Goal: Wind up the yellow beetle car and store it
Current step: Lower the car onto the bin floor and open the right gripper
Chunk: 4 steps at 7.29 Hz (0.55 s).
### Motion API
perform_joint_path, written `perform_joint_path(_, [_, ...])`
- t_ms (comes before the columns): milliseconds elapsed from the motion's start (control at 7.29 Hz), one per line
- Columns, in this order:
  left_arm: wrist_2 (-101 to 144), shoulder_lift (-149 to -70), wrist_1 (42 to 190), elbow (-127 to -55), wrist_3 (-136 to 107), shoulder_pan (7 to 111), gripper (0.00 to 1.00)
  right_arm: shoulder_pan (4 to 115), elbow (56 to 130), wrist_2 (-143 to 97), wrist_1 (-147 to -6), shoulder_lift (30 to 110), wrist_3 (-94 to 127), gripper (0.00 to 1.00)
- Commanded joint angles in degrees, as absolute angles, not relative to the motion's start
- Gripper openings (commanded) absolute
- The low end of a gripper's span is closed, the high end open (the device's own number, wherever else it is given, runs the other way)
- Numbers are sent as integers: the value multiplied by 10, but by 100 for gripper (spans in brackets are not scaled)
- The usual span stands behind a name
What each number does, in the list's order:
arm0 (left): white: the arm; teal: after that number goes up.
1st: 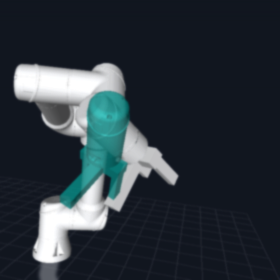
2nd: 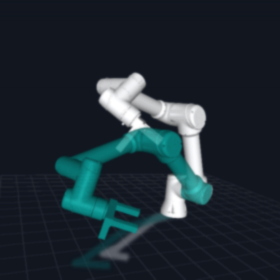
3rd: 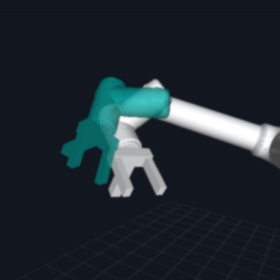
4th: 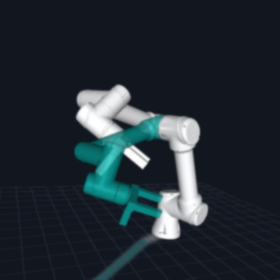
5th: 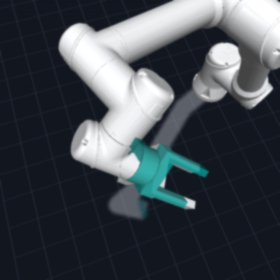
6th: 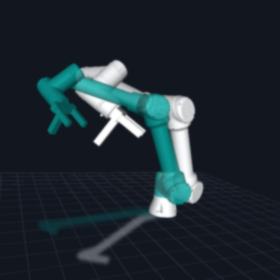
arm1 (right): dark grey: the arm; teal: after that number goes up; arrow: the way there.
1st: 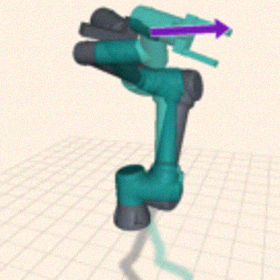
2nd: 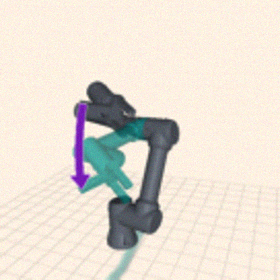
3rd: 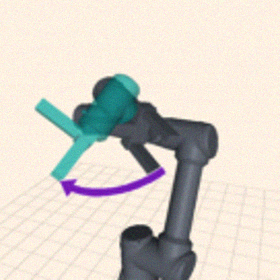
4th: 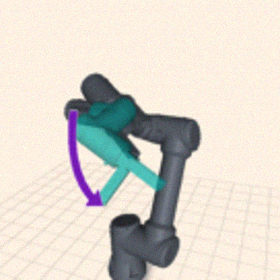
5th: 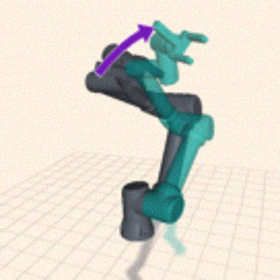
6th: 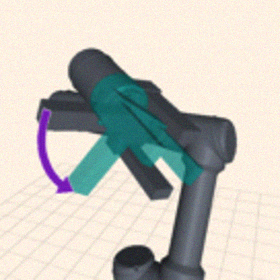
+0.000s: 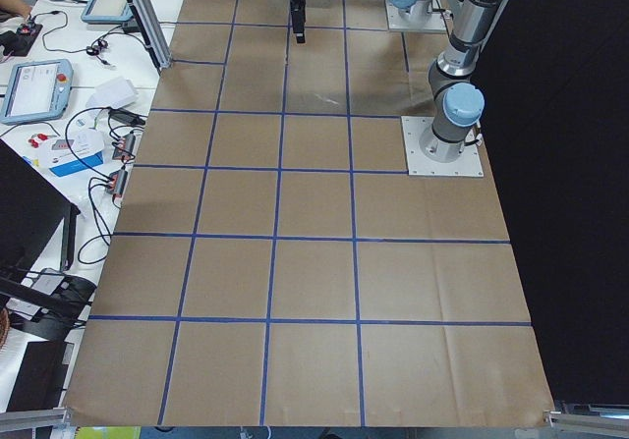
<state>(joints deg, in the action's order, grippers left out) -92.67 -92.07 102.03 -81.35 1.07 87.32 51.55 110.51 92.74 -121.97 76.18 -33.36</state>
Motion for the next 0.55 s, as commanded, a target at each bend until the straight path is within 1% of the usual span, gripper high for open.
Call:
perform_joint_path(0, [-920, -921, 1010, -813, 4, 871, 100, 514, 1120, 948, -1251, 740, -326, 1])
perform_joint_path(137, [-919, -920, 1001, -813, 5, 871, 100, 514, 1121, 949, -1286, 720, -331, 3])
perform_joint_path(274, [-919, -918, 1001, -815, 4, 872, 100, 519, 1121, 949, -1287, 721, -331, 12])
perform_joint_path(411, [-919, -915, 1000, -816, 9, 872, 100, 520, 1121, 941, -1287, 722, -330, 95])
